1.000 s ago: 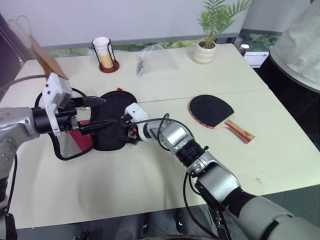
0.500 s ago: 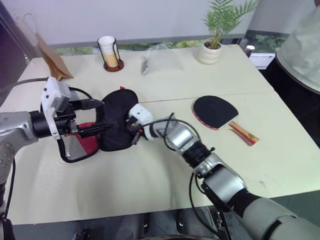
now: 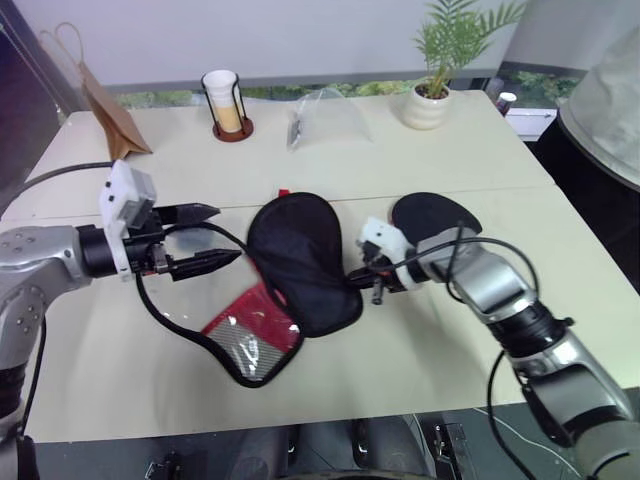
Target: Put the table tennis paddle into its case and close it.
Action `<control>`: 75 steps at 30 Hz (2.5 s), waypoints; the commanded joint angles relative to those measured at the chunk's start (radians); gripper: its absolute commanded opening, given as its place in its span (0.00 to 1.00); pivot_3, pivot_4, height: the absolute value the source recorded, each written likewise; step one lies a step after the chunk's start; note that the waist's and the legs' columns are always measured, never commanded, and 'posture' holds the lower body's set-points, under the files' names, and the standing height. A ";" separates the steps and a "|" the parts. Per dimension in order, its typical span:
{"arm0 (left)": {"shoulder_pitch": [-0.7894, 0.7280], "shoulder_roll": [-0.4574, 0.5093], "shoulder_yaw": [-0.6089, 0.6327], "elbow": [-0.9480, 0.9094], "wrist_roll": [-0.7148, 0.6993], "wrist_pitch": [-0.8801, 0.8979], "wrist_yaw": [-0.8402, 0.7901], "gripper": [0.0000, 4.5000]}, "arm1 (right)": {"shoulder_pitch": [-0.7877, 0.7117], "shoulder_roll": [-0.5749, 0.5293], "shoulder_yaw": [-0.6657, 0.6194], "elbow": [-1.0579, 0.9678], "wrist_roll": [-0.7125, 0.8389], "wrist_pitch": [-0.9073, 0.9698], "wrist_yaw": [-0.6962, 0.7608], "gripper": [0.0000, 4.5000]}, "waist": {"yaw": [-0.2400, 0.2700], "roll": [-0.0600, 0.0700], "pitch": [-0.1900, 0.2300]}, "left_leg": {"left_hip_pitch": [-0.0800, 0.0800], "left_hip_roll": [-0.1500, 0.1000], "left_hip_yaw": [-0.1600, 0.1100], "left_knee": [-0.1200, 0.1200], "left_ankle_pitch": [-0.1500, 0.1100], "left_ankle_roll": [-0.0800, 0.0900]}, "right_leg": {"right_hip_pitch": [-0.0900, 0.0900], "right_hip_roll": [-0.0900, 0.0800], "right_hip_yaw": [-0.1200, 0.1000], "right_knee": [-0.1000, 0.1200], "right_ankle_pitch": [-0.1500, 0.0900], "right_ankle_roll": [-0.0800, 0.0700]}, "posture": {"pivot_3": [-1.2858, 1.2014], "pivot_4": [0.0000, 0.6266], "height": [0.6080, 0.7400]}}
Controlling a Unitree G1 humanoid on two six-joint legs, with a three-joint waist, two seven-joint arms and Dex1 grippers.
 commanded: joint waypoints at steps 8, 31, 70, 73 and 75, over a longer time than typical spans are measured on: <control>-0.012 -0.020 -0.018 -0.022 0.012 -0.027 0.000 1.00 | -0.047 -0.128 -0.046 0.150 -0.022 -0.189 0.105 0.01 | 0.002 -0.003 0.002 | 0.000 0.000 0.000 0.000 0.000 0.000 | 0.001 -0.001 0.000 -0.001 0.000 0.000 | 0.52 0.24 0.95; -0.042 -0.037 -0.057 -0.010 0.024 -0.028 -0.013 1.00 | -0.083 -0.148 -0.226 0.174 -0.015 -0.121 -0.001 0.98 | 0.004 -0.002 0.004 | -0.014 0.000 -0.001 0.005 0.000 0.000 | -0.011 0.000 0.000 0.001 0.002 0.002 | 0.52 0.24 0.95; -0.125 -0.079 -0.132 0.019 0.038 -0.030 -0.064 1.00 | 0.220 -0.342 -0.500 0.141 0.075 0.024 -0.140 0.19 | 0.024 -0.002 0.005 | -0.014 0.000 0.000 0.008 -0.001 0.002 | -0.009 -0.001 0.000 0.000 0.000 -0.001 | 0.52 0.24 0.95; -0.134 -0.085 -0.138 0.024 0.038 -0.028 -0.063 1.00 | 0.170 -0.309 -0.560 -0.032 0.144 0.214 -0.206 0.19 | 0.021 0.000 0.006 | -0.014 0.000 0.000 0.008 -0.001 0.002 | -0.009 -0.001 0.000 0.000 0.000 -0.001 | 0.52 0.24 0.95; -0.139 -0.088 -0.141 0.028 0.038 -0.026 -0.064 1.00 | 0.149 -0.272 -0.580 -0.167 0.191 0.350 -0.249 0.19 | 0.017 0.001 0.006 | -0.014 0.001 0.000 0.008 -0.001 0.002 | -0.010 -0.001 0.000 0.001 0.000 0.000 | 0.52 0.24 0.95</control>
